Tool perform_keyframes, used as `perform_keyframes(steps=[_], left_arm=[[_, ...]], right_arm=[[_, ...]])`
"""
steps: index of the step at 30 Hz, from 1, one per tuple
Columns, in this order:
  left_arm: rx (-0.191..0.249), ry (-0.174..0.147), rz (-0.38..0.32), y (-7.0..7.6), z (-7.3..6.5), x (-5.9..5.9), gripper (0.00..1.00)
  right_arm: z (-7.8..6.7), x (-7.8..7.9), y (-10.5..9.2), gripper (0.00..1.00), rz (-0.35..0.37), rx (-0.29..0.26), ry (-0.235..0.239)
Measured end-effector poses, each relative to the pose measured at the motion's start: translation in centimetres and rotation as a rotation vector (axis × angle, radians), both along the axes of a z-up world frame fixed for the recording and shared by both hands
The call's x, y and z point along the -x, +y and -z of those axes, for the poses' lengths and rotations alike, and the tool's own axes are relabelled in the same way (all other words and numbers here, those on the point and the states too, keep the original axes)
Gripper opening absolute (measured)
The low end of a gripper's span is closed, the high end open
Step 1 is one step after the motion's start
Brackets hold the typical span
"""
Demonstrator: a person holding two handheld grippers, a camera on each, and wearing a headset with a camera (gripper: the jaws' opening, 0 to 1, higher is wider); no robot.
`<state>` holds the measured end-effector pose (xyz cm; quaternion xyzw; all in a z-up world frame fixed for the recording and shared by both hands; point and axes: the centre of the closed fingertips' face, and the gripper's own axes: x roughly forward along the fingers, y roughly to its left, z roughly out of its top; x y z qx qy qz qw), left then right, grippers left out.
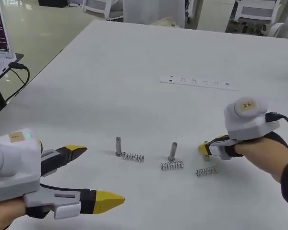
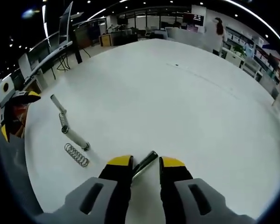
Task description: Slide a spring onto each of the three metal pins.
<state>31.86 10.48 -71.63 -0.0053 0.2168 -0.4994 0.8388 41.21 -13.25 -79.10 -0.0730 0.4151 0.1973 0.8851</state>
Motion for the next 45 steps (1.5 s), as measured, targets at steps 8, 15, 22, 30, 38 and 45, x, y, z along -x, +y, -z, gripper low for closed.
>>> perform_keyframes(steps=[8,15,22,30,38,45], left_arm=[[-0.002,0.002,-0.001,0.0,0.0,0.0,0.94],[-0.003,0.002,0.000,0.0,0.0,0.1,0.94],[-0.002,0.002,-0.002,0.1,0.0,0.0,0.94],[-0.003,0.006,0.003,0.0,0.0,0.1,0.93],[-0.002,0.006,0.002,0.1,-0.1,0.2,0.92],[-0.002,0.005,0.004,0.0,-0.1,0.2,0.92]], right_arm=[[0.1,-0.1,0.3,0.17,0.001,0.005,0.011],[0.0,-0.2,1.0,0.16,-0.011,0.038,0.017],[-0.1,0.1,1.1,0.11,-0.033,0.054,0.025],[-0.1,0.2,1.0,0.10,-0.060,0.074,0.027],[0.1,-0.2,0.7,0.09,-0.041,0.092,0.047],[0.2,-0.1,0.8,0.07,-0.037,0.070,0.055]])
